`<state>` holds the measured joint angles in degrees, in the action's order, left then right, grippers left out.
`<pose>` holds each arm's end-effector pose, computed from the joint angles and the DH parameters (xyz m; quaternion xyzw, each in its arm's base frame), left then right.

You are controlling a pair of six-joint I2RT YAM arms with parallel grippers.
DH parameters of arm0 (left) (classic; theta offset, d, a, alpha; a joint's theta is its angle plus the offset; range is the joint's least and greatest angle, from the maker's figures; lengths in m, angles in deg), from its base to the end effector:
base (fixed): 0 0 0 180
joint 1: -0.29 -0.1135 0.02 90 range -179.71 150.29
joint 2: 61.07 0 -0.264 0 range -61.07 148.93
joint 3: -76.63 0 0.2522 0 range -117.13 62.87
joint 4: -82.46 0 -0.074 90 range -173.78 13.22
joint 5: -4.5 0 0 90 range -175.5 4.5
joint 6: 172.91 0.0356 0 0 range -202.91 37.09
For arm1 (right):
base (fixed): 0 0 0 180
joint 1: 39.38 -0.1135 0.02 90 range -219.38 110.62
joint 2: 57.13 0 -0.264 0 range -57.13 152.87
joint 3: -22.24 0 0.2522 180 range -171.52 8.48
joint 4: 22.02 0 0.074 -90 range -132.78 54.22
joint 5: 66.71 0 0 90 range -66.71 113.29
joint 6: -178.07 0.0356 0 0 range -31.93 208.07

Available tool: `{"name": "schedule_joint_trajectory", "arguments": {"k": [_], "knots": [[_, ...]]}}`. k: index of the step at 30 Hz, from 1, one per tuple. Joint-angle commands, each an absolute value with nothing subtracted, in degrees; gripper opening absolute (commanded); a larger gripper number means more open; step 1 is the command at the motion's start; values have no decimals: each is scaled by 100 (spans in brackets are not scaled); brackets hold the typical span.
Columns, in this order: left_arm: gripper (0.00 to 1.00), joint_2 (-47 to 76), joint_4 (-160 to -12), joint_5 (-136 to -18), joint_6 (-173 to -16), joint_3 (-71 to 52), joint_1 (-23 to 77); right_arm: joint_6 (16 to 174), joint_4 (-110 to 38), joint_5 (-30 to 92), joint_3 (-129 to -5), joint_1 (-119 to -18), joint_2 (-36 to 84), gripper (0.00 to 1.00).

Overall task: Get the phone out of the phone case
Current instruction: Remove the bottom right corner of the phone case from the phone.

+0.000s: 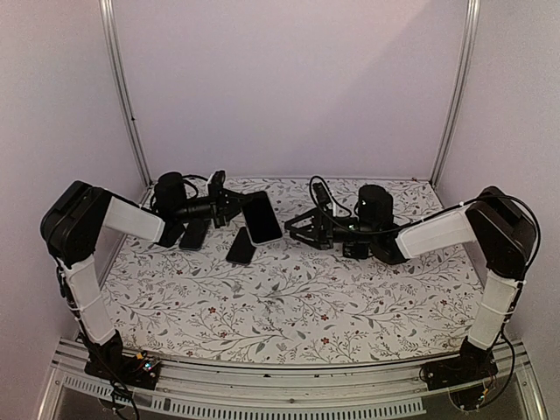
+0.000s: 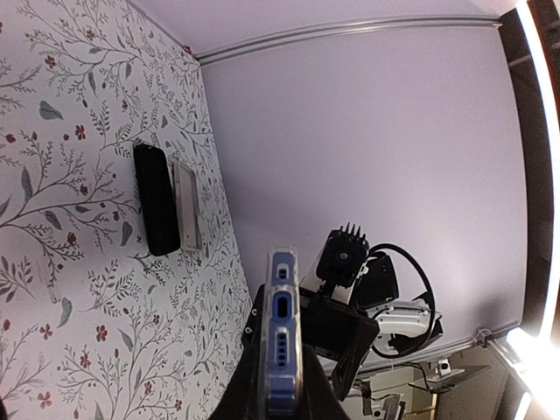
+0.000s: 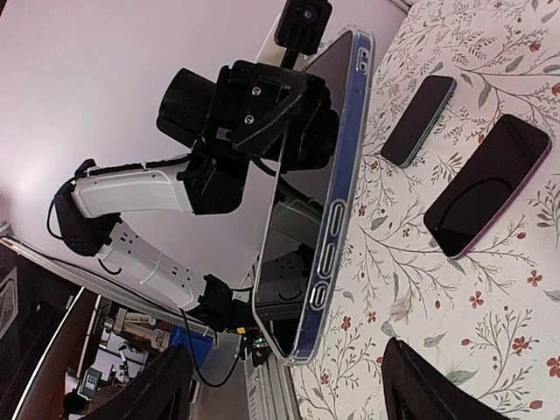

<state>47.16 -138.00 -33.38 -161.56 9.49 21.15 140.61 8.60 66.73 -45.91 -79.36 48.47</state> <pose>0.3530 -0.1646 0.1974 -0.0382 0.7085 -0.6840 0.1697 0.2834 0.2696 0.2025 -0.1681 0.7176 0.6369 0.2263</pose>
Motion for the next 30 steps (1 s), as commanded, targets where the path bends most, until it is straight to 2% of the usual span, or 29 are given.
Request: {"name": "schedule_joint_trajectory", "arguments": {"k": [1, 21, 26, 30], "knots": [[0, 4504, -14396, -3224, -16362, 985, 2076, 14297, 1354, 6806, -4665, -8021, 5048, 73], [0, 4558, -15318, -3235, -17122, 1125, 2113, 14687, 1976, 7101, -4966, -8181, 5300, 27], [0, 4565, -15607, -3282, -17378, 1177, 2120, 14783, 2178, 7217, -4961, -8187, 5292, 21], [0, 4657, -15967, -3302, -17722, 1194, 2149, 14777, 2294, 7307, -4987, -8208, 5248, 21]]}}
